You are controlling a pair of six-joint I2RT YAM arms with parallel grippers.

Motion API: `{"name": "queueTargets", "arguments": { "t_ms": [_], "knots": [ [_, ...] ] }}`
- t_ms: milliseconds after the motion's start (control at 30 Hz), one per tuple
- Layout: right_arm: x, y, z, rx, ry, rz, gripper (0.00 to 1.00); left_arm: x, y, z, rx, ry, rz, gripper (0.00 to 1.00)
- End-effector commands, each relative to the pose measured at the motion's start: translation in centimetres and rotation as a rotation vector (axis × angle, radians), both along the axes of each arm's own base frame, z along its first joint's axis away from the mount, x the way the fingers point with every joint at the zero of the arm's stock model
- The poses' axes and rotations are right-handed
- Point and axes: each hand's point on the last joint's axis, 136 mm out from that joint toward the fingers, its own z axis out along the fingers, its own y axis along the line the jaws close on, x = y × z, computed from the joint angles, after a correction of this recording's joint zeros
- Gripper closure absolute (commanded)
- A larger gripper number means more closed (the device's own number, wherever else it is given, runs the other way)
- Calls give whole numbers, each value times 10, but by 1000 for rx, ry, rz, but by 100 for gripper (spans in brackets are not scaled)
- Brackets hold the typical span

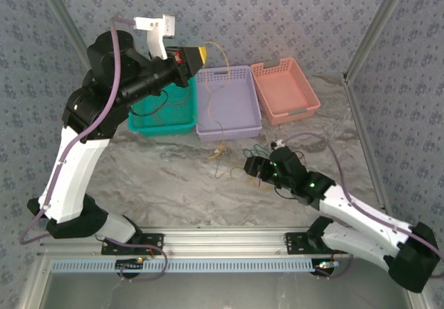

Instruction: Untangle the cables

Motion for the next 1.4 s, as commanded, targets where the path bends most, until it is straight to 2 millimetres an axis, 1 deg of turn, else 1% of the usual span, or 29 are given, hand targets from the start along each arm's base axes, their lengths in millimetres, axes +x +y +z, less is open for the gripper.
{"name": "queueTargets", "arguments": {
  "t_ms": [0, 100, 167, 200, 300, 400, 467, 533, 600, 633, 700, 767, 800, 900, 1000, 1133, 1167, 1233, 1300, 1367],
  "knots": [
    [12, 40, 33, 5, -183, 132, 30, -4, 9, 9, -10, -11, 3, 100],
    [14, 54, 29, -72, -231, 195, 31, -4, 13, 9, -7, -8, 7, 100],
    [17, 63, 29, -93, -242, 236, 31, -4, 13, 9, -5, -6, 7, 100],
    [19, 68, 28, -125, -268, 279, 31, -5, 13, 8, -4, -6, 4, 100],
    [34, 67, 25, -195, -264, 263, 32, -6, 14, 9, -3, -7, 3, 100],
    [52, 65, 20, -230, -264, 238, 37, -7, 16, 10, -2, -14, 5, 100],
    [62, 71, 12, -216, -250, 246, 39, -8, 18, 12, -4, -19, 9, 100],
    [70, 81, 5, -201, -231, 265, 43, -8, 20, 13, -5, -22, 15, 100],
    [75, 93, -2, -196, -221, 281, 50, -7, 23, 13, 1, -20, 23, 100],
    [77, 97, -4, -189, -216, 279, 58, -6, 24, 12, 7, -19, 26, 100],
    [81, 96, -10, -192, -208, 257, 75, -5, 29, 11, 16, -19, 40, 100],
    [84, 87, -17, -226, -196, 210, 95, -2, 36, 10, 31, -22, 71, 100],
    [86, 80, -20, -250, -184, 180, 100, -1, 42, 9, 45, -25, 97, 100],
    [88, 53, -34, -290, -130, 108, 100, 8, 66, 5, 92, -27, 218, 100],
    [88, 18, -51, -288, -43, 19, 100, 12, 95, 6, 118, -35, 346, 100],
    [86, -29, -76, -316, 99, -87, 100, 8, 136, 13, 141, -67, 514, 100],
    [85, -38, -81, -325, 133, -103, 100, 6, 144, 16, 141, -76, 545, 100],
    [84, -49, -88, -328, 179, -114, 100, 1, 155, 22, 137, -95, 580, 100],
    [84, -54, -93, -337, 216, -121, 100, -2, 159, 25, 130, -105, 585, 100],
    [86, -52, -93, -340, 230, -111, 100, -2, 152, 25, 130, -109, 545, 100]
  ]
}}
